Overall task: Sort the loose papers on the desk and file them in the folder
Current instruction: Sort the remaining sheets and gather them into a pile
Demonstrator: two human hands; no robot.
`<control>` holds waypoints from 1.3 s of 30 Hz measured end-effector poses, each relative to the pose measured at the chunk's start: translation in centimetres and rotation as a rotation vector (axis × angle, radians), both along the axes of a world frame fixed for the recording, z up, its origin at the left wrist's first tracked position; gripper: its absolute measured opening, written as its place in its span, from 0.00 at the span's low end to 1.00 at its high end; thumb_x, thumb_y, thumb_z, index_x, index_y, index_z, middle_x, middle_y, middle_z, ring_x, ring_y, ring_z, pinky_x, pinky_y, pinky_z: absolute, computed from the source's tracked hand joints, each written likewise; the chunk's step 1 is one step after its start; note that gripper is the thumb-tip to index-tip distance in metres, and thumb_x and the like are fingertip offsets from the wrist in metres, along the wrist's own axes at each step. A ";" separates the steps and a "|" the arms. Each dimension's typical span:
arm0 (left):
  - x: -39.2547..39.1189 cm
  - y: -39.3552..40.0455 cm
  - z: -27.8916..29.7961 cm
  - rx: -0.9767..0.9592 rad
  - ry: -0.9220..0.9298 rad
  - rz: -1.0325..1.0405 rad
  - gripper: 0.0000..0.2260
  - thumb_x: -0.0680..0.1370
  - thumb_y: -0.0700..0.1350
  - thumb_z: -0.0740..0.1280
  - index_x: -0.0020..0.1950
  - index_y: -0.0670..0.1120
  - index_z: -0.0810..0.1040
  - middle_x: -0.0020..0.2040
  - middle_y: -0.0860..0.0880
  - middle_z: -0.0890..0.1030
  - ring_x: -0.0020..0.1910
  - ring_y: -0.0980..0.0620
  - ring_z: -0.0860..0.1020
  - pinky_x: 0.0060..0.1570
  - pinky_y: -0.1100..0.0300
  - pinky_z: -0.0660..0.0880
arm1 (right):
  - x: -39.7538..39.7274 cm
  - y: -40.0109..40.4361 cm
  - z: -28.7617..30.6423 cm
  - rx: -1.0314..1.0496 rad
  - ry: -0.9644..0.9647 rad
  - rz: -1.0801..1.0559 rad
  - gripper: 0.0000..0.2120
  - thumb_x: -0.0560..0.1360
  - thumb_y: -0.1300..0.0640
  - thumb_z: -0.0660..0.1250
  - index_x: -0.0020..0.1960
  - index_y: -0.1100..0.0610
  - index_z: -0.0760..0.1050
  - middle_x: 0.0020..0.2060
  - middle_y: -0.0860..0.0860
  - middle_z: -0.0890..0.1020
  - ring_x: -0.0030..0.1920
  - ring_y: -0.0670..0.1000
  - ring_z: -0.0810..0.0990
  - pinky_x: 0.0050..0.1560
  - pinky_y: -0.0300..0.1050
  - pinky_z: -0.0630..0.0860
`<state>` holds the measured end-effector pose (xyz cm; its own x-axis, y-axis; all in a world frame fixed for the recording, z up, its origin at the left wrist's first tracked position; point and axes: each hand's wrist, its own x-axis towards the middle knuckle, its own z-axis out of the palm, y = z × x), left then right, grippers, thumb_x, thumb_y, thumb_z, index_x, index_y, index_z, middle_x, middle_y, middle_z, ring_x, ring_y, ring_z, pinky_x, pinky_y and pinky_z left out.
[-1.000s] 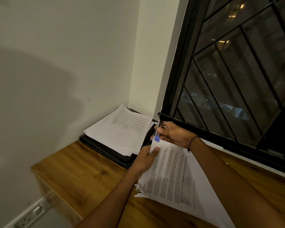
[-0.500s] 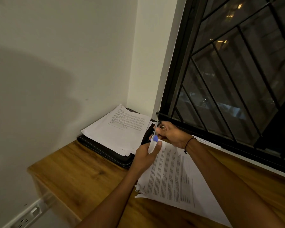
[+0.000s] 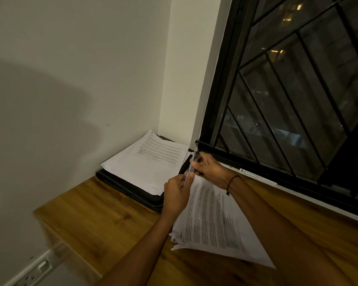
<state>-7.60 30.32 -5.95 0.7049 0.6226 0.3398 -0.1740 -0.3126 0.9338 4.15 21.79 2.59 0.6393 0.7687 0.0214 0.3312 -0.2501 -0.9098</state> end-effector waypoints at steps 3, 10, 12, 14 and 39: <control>-0.1 0.1 0.1 0.005 0.001 0.003 0.16 0.81 0.57 0.66 0.37 0.50 0.78 0.27 0.57 0.78 0.27 0.61 0.76 0.30 0.69 0.71 | 0.0 0.4 -0.3 -0.017 0.009 -0.071 0.07 0.83 0.54 0.66 0.60 0.52 0.72 0.52 0.53 0.84 0.55 0.56 0.86 0.62 0.59 0.81; -0.4 0.3 -0.4 0.083 0.061 -0.023 0.10 0.80 0.54 0.69 0.46 0.48 0.83 0.39 0.55 0.84 0.39 0.58 0.83 0.38 0.66 0.78 | 0.5 -0.4 1.7 0.371 0.377 -0.328 0.14 0.87 0.54 0.58 0.72 0.53 0.65 0.64 0.59 0.76 0.61 0.63 0.82 0.60 0.63 0.80; -0.3 0.4 -0.4 0.067 0.074 -0.031 0.10 0.80 0.53 0.69 0.47 0.47 0.83 0.40 0.52 0.84 0.41 0.54 0.84 0.41 0.60 0.80 | 1.0 -1.4 2.7 0.395 0.465 -0.380 0.11 0.87 0.54 0.57 0.69 0.53 0.66 0.56 0.58 0.78 0.53 0.60 0.84 0.53 0.59 0.83; -0.2 0.4 -0.3 0.052 0.098 -0.039 0.11 0.81 0.52 0.68 0.49 0.45 0.83 0.42 0.49 0.85 0.42 0.52 0.84 0.43 0.55 0.81 | 1.6 -2.6 2.9 0.247 0.350 -0.421 0.07 0.87 0.55 0.57 0.63 0.53 0.70 0.48 0.57 0.79 0.41 0.54 0.82 0.44 0.50 0.82; 1.0 11.1 10.8 0.287 0.297 -0.115 0.15 0.76 0.58 0.74 0.55 0.50 0.84 0.43 0.55 0.83 0.45 0.59 0.80 0.44 0.63 0.73 | 3.0 -7.2 0.4 -0.022 0.063 -0.111 0.07 0.78 0.65 0.71 0.47 0.63 0.73 0.33 0.57 0.73 0.26 0.47 0.66 0.26 0.38 0.63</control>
<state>-6.60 41.47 4.83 0.8574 0.4443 0.2598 0.0403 -0.5612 0.8267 7.14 14.60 2.95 0.7203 0.6926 -0.0375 0.2430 -0.3027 -0.9216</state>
